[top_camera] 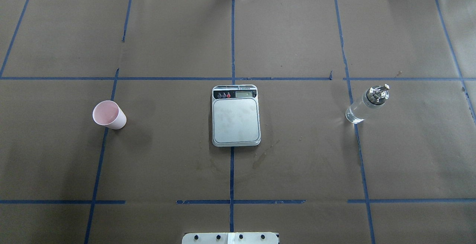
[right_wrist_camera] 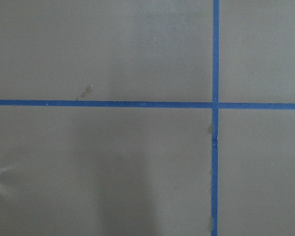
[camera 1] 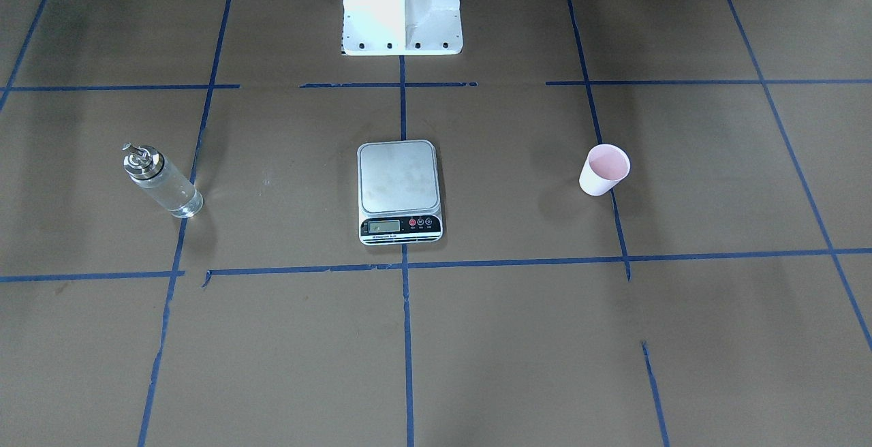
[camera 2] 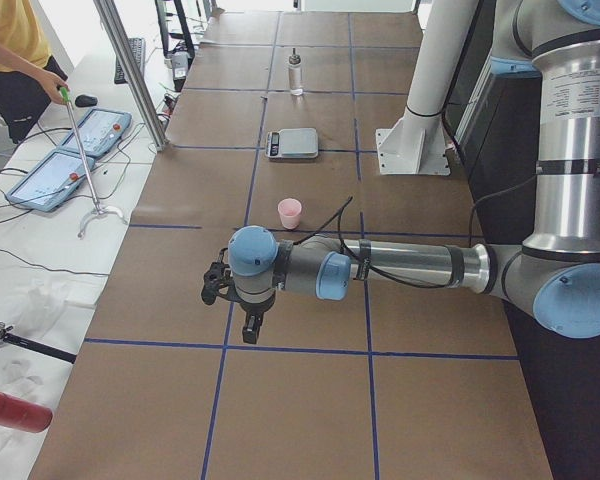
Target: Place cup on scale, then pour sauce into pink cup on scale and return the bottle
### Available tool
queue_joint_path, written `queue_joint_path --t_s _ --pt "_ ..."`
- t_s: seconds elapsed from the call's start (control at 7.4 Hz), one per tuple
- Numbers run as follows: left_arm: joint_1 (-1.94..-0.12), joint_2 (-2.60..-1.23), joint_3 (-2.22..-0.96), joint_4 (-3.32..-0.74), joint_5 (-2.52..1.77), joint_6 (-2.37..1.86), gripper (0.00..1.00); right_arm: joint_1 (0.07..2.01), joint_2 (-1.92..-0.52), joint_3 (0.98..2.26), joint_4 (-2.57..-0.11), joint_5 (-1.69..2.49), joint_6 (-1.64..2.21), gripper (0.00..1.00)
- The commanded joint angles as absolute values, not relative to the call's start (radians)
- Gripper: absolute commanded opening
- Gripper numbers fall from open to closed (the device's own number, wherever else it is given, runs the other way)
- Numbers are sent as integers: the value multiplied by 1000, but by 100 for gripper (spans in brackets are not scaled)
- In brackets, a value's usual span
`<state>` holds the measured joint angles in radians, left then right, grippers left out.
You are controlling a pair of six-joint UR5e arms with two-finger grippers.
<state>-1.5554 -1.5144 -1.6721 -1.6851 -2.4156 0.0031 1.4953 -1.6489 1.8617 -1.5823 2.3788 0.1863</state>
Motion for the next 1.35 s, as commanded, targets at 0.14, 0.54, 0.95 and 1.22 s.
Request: queue_joint_path --t_s 0.14,0.54,0.95,1.22 --pt "-1555 -1526 -1698 -1692 -2446 2 100 1494 -1646 1862 -1578 2381 190 100" --pt "-1554 -1523 -1742 -1713 -2454 -2 100 1493 -1647 1856 -1562 2387 196 100" --pt "-1551 -1503 -1776 -1727 -2577 -20 100 1462 -1648 1870 -1514 2391 201 100" --pt "-1418 -1508 -1802 -1848 -2565 -165 100 1462 -1646 1876 -1508 2391 196 100"
